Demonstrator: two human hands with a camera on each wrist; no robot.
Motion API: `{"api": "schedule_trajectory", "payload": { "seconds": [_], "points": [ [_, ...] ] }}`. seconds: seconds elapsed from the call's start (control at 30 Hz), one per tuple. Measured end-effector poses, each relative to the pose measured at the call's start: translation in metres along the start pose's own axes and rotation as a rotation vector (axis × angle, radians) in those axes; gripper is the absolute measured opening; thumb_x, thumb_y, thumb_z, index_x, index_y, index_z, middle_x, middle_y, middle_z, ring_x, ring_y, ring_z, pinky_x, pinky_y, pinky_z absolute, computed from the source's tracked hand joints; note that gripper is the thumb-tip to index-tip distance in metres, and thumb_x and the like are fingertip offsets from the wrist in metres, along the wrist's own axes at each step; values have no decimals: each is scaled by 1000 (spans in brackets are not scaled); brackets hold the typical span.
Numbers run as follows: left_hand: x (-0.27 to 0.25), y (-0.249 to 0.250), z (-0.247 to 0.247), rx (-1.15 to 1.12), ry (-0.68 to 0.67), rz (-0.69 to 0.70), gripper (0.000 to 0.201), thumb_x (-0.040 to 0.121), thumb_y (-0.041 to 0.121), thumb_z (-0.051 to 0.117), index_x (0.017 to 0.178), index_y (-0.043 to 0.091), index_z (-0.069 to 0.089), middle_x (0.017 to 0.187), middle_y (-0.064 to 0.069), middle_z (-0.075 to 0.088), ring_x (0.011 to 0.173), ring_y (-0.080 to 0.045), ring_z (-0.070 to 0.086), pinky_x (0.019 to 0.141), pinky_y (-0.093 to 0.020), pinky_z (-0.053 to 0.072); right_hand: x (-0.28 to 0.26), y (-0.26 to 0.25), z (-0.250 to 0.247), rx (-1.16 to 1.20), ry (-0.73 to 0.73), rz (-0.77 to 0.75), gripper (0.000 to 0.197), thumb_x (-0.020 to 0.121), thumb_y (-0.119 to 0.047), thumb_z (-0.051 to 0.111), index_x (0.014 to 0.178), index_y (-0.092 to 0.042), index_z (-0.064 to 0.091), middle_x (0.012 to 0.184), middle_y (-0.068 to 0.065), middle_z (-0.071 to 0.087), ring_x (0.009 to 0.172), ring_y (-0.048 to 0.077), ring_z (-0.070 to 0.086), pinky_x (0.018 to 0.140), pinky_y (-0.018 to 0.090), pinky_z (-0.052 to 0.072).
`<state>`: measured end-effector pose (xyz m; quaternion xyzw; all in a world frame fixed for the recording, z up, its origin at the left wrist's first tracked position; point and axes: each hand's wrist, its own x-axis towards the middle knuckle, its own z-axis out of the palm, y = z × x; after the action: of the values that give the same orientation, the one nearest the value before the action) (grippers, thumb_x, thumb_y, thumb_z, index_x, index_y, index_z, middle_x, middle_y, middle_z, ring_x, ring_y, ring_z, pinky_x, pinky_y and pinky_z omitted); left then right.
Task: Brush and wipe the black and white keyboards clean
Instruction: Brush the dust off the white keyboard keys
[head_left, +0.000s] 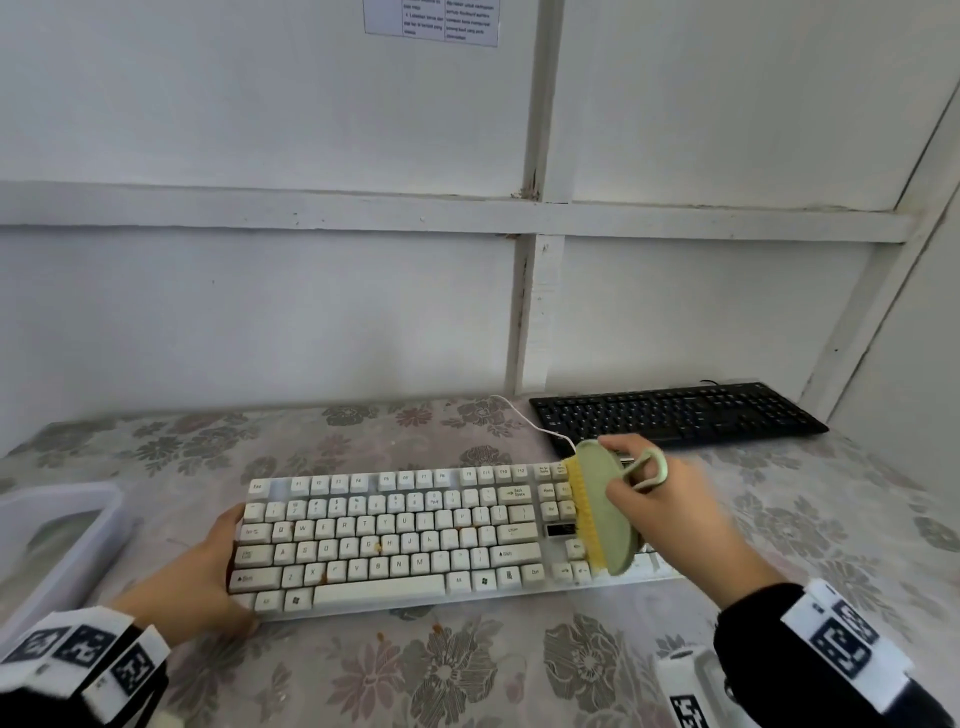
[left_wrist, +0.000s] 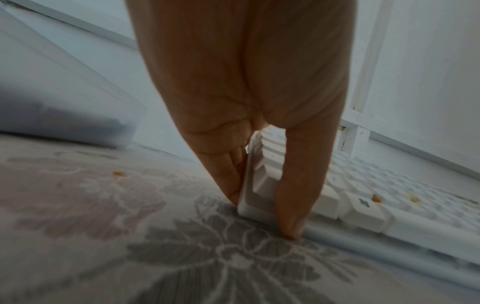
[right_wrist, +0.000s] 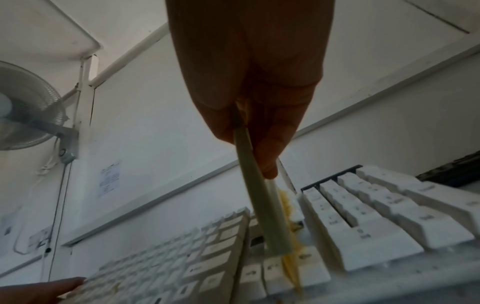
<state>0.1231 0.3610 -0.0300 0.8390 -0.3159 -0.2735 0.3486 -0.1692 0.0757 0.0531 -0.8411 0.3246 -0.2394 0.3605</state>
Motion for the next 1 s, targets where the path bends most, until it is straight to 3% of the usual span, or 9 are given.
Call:
{"api": "schedule_trajectory", "payload": {
  "seconds": [0.07, 0.2, 0.3, 0.4, 0.5, 0.6, 0.7, 0.8, 1.0],
  "points": [
    [1, -1, -1, 1, 2, -5, 118, 49, 3, 81, 143, 20, 13, 110, 11, 53, 100, -8, 56, 87, -25, 44, -8, 7, 4, -16, -47, 26, 37, 87, -7, 51, 111, -35, 57, 63, 3, 58, 48, 13, 39, 43, 26, 34],
    [1, -1, -1, 13, -3, 17, 126, 36, 23, 81, 142, 24, 12, 116, 10, 51, 107, -10, 55, 96, -32, 44, -20, 12, 3, -34, -113, 44, 37, 86, -5, 51, 108, -33, 59, 49, -4, 47, 38, 7, 34, 40, 22, 34],
    [0, -1, 0, 0, -5, 14, 113, 48, 8, 83, 136, 28, 14, 112, 14, 50, 101, -4, 54, 89, -24, 43, -19, 1, -7, -14, -123, 51, 34, 85, -1, 51, 102, -28, 62, 61, 1, 54, 37, 5, 42, 36, 16, 37],
    [1, -2, 0, 14, -1, 14, 116, 47, 10, 81, 141, 22, 13, 112, 12, 52, 101, -5, 55, 87, -25, 44, -9, -8, -18, 64, 27, 13, 33, 85, -2, 53, 104, -27, 62, 73, 3, 61, 50, 10, 47, 37, 16, 37],
    [1, -2, 0, 16, 6, 12, 111, 52, 2, 81, 139, 22, 14, 110, 13, 51, 99, -4, 55, 84, -22, 43, 0, -9, -12, 66, 89, -40, 38, 86, -6, 53, 108, -37, 57, 77, 9, 65, 58, 17, 49, 44, 26, 38],
    [0, -2, 0, 11, -4, 20, 117, 48, 8, 82, 142, 20, 13, 113, 12, 51, 103, -8, 54, 90, -25, 43, -4, 1, 0, 6, 30, -20, 38, 86, -7, 53, 111, -35, 57, 62, 3, 57, 47, 10, 40, 42, 22, 32],
    [0, -2, -2, 24, -8, 16, 124, 38, 22, 81, 142, 22, 13, 115, 11, 50, 107, -10, 54, 95, -28, 42, -15, 9, 0, -8, -68, 42, 34, 86, -6, 53, 103, -34, 59, 60, 3, 55, 46, 11, 39, 42, 24, 34],
    [1, -3, -2, 23, -17, 18, 123, 39, 18, 81, 142, 22, 12, 116, 10, 51, 108, -10, 54, 96, -30, 43, -21, 4, -11, -22, -137, 68, 32, 85, -2, 53, 99, -29, 62, 62, 4, 55, 40, 6, 41, 38, 18, 36],
    [0, -2, 0, 15, -8, 14, 124, 40, 15, 80, 143, 20, 11, 113, 11, 50, 104, -10, 54, 90, -26, 43, -6, -18, -17, 108, 101, -37, 37, 86, -4, 54, 110, -32, 59, 85, -1, 65, 61, 14, 54, 44, 21, 44]
  ]
}}
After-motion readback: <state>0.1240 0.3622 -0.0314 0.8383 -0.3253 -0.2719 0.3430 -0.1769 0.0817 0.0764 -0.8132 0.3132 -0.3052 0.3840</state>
